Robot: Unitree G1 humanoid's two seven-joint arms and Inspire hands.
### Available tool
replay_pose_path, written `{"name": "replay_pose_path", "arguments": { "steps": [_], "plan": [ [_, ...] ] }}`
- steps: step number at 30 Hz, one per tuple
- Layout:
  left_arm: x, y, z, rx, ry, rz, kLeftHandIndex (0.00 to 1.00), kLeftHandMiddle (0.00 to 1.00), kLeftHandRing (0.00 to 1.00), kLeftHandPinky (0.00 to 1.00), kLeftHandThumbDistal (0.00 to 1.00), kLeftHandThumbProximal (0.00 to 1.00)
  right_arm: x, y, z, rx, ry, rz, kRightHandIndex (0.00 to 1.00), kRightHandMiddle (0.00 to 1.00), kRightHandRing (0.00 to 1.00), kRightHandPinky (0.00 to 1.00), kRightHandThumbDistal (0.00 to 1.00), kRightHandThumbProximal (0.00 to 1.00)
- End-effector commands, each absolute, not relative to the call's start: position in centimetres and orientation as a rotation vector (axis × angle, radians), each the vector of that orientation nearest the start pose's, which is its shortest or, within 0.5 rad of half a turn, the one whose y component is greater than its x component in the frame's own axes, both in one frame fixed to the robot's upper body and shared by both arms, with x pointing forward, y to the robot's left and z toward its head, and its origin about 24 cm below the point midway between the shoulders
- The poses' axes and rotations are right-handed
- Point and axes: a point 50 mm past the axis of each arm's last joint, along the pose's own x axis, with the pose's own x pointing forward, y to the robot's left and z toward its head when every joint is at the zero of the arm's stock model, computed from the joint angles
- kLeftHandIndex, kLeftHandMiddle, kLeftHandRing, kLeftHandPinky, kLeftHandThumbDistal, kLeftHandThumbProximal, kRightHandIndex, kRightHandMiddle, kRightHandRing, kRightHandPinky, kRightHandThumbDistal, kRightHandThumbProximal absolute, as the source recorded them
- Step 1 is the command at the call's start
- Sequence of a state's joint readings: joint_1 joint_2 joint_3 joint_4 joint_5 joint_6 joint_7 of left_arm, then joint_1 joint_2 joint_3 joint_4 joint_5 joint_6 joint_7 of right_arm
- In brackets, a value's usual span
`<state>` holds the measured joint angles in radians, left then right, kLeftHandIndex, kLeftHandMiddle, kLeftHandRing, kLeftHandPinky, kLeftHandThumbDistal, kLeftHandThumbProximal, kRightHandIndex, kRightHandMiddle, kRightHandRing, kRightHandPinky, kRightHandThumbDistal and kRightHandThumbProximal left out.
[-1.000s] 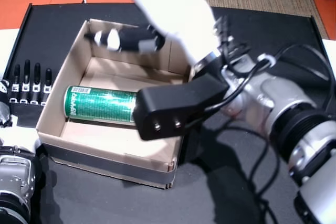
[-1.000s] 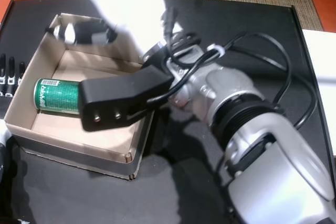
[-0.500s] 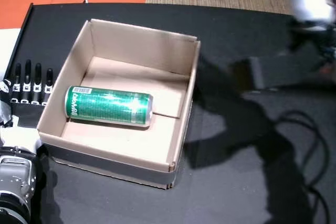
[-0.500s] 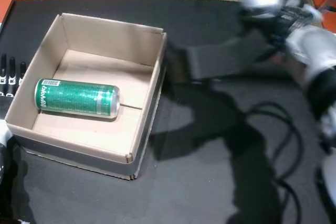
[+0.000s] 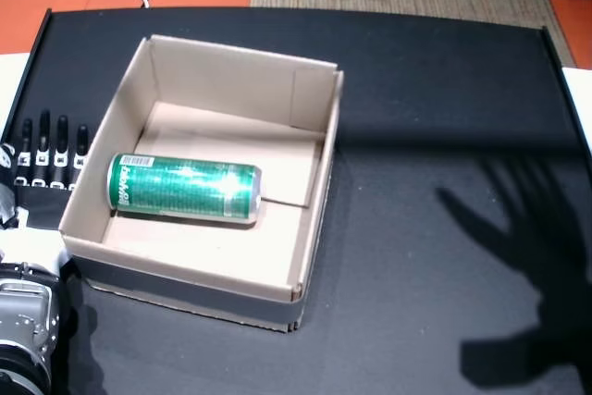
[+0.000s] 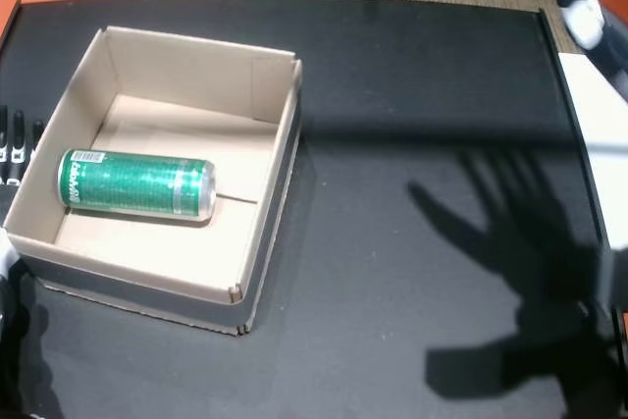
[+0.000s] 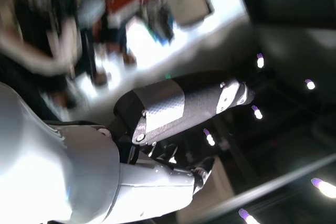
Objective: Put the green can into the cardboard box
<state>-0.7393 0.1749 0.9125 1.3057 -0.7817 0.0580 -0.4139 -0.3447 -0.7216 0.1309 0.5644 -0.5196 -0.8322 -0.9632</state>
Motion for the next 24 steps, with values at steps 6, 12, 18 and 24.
{"name": "replay_pose_path", "arguments": {
  "steps": [6,12,18,24],
  "plan": [
    [31.3,22.1,-3.6,-1.355,0.198,0.349,0.53,0.54,0.65,0.81,0.00,0.53,24.8,-25.2,8.3,-0.637,-0.716,-0.106,0.84,0.91,0.94,1.00,0.85,0.65],
    [31.4,22.1,-3.6,-1.341,0.198,0.344,0.56,0.56,0.65,0.81,0.00,0.57,23.4,-23.9,4.2,-0.533,-0.476,0.185,0.87,0.95,0.99,1.00,1.00,0.76],
    [31.3,22.2,-3.6,-1.355,0.193,0.346,0.53,0.55,0.65,0.80,0.00,0.55,20.9,-22.3,0.1,-0.331,-0.333,0.227,0.88,0.95,0.99,1.00,1.00,0.76],
    [31.3,22.4,-3.5,-1.345,0.187,0.339,0.55,0.54,0.65,0.80,0.00,0.56,18.3,-19.8,-3.4,-0.123,-0.255,0.174,0.89,0.95,0.97,1.00,1.00,0.74]
  ]
}}
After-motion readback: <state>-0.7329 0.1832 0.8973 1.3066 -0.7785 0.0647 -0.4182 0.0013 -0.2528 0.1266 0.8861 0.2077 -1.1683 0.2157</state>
